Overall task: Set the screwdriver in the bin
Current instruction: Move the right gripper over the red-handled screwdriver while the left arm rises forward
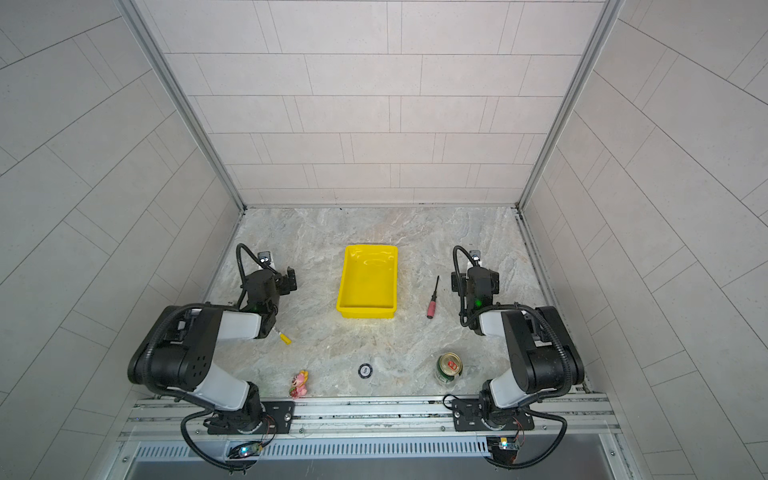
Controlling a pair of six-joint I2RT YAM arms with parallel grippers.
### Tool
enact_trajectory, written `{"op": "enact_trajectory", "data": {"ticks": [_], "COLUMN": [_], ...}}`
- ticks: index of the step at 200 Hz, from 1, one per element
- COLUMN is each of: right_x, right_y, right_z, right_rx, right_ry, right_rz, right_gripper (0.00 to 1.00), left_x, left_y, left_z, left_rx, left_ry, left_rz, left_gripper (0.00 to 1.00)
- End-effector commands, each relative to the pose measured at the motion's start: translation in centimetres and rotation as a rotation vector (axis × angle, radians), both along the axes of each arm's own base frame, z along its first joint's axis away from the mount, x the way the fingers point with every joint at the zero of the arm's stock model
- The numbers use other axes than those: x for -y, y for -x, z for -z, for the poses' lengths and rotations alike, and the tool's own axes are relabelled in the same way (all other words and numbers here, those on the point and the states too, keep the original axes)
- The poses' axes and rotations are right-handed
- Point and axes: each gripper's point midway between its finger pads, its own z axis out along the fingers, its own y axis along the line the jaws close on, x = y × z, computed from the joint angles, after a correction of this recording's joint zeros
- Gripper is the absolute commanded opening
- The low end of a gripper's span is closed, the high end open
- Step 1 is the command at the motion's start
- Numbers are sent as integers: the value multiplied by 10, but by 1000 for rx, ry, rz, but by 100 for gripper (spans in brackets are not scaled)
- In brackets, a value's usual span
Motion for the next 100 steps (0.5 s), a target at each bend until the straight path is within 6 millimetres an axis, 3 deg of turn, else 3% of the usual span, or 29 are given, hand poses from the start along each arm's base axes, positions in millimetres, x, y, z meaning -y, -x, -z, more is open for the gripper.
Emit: {"op": "enact_trajectory", "data": {"ticks": [1, 27, 31, 47, 61, 73, 85, 100], "right_x": [-2, -12, -16, -29, -38, -31, -26, -33], "right_y": [-2, 6, 4, 18, 33, 50, 65, 75], "right_z": [-19, -46, -61, -88, -105, -115, -123, -131], "right_rx": [8, -104, -85, -81, -113, -154, -202, -241], "right_ry": [-3, -55, -69, -137, -174, -241, -299, -349], "right_rz": [-6, -53, -75, -116, -151, -50, 32, 31], "right_gripper": [100, 100, 100, 99, 99, 99, 99, 99], "left_x": [-4, 9, 12, 21, 29, 48, 58, 66], "left_y": [-1, -1, 0, 4, 9, 7, 6, 8], "left_z": [-44, -103, -112, -140, -151, -158, -156, -152], "left_rx": [28, 107, 112, 116, 84, 58, 33, -9], "left_ry": [-59, 126, 162, 306, 422, 472, 528, 568], "left_rz": [-65, -63, -55, -50, -52, 44, 78, 97], "left_gripper": [100, 100, 100, 100, 100, 100, 100, 100]}}
